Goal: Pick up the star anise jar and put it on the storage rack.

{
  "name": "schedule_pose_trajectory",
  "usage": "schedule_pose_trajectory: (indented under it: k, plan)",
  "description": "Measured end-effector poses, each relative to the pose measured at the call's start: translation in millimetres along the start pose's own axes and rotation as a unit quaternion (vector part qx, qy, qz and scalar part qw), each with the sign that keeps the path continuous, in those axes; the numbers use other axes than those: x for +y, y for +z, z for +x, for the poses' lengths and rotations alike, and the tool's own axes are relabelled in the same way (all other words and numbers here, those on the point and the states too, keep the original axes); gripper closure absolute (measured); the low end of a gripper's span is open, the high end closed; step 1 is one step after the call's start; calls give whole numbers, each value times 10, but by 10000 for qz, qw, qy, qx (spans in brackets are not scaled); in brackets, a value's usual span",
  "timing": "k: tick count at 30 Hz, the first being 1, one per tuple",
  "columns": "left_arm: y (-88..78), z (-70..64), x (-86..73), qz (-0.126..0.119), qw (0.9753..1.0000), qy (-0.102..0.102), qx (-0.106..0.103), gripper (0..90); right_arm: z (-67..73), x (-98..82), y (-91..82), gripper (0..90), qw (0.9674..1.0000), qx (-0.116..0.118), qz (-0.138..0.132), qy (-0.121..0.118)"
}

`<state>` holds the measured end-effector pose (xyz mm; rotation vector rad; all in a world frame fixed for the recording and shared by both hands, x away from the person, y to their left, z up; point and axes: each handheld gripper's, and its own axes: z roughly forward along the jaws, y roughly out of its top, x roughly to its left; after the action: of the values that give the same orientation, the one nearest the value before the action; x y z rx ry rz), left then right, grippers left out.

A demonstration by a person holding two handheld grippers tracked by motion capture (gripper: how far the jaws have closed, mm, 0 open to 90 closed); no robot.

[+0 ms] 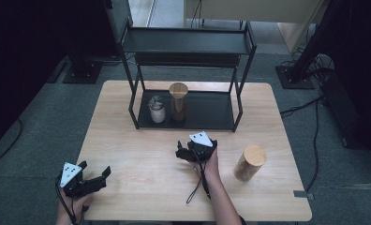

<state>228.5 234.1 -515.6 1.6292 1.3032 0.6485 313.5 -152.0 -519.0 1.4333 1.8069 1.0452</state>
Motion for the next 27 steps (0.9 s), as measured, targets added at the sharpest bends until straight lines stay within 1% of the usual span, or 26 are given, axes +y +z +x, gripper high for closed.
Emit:
schedule_pose_trajectory:
  k: [5, 10, 13, 15, 19, 27]
  plan:
    - [1, 2, 0, 3, 10000, -6, -7, 5, 28, -46, -70, 1, 10000, 3, -39, -91]
    - [1, 2, 0, 2, 10000, -7, -6, 5, 37, -87, -142, 1, 10000, 19, -68, -67]
    - [1, 2, 0, 0, 10000, -12, -8, 5, 53, -114, -181, 1, 9998, 8, -87, -155]
    - [1, 3, 0, -2, 10000, -15, -8, 5, 64, -133, -211, 1, 9998, 8, -98, -168]
    - [1, 3, 0, 1, 10000, -14, -9, 5, 67, -165, -266, 1, 9999, 32, -56, -130]
    - [3, 2, 1, 2, 10000, -19, 1, 5, 95, -232, -373, 2, 9998, 29, -57, -167]
